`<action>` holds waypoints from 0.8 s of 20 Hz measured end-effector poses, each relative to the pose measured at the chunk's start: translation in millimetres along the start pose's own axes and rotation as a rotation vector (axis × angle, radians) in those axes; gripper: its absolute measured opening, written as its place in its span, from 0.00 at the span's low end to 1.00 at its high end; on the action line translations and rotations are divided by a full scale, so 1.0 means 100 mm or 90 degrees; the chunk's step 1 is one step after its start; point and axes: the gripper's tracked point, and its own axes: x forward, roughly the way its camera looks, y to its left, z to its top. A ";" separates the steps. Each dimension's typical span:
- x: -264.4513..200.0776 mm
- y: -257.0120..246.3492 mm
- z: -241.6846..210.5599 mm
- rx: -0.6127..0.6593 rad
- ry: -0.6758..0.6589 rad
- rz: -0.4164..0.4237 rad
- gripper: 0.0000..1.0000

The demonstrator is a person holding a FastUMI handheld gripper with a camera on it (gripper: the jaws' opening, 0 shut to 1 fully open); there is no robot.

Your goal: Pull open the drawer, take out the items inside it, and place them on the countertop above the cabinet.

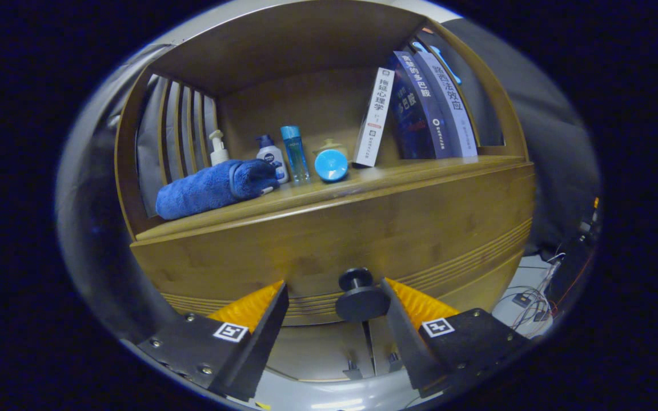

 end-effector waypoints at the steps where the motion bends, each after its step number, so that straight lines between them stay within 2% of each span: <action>1: -0.03 0.00 0.02 -0.003 -0.002 -0.002 0.95; 8: -0.36 0.01 0.19 -0.004 -0.027 -0.013 0.95; 16: -1.12 0.20 1.11 -0.044 -0.139 -0.019 0.94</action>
